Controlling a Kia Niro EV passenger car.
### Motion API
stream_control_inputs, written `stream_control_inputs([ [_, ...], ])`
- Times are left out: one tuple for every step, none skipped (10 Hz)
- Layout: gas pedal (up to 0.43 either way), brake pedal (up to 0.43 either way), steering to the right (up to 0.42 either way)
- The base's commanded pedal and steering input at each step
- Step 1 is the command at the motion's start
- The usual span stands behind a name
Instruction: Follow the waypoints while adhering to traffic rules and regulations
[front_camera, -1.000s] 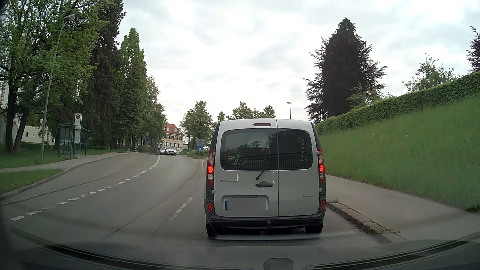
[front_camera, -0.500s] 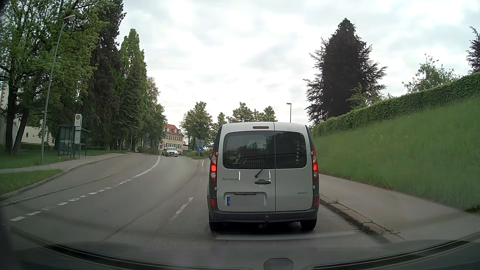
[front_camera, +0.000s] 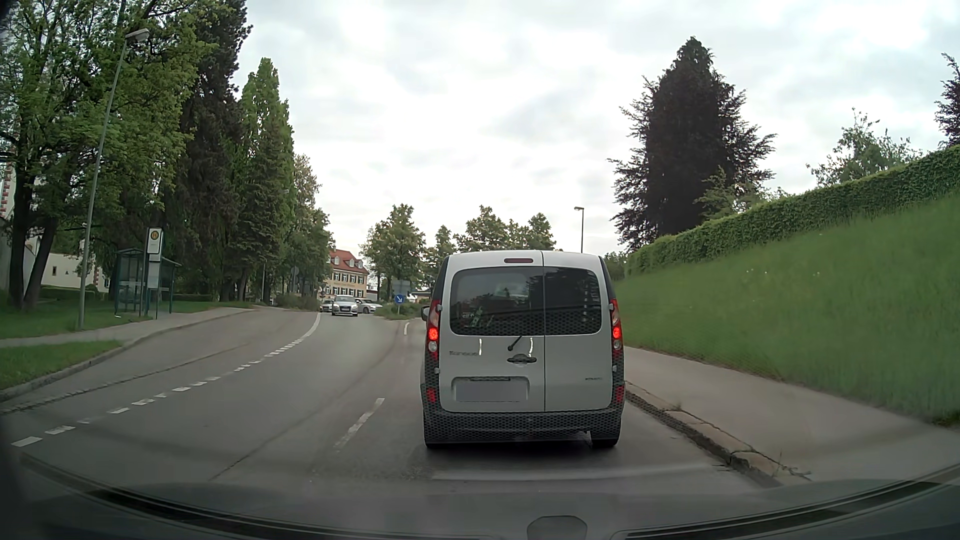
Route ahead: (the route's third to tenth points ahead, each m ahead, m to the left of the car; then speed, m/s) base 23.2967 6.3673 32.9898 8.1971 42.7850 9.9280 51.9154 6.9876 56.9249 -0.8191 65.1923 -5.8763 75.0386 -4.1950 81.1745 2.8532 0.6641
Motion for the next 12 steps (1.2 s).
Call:
stream_control_inputs([
  [0.22, 0.0, -0.036],
  [0.22, 0.0, -0.036],
  [0.22, 0.0, -0.036],
  [0.22, 0.0, -0.036],
  [0.209, 0.0, -0.036],
  [0.197, 0.0, -0.036],
  [0.189, 0.0, -0.036],
  [0.177, 0.0, -0.036],
  [0.169, 0.0, -0.036],
  [0.157, 0.0, -0.036],
  [0.15, 0.0, -0.036],
  [0.15, 0.0, -0.036],
])
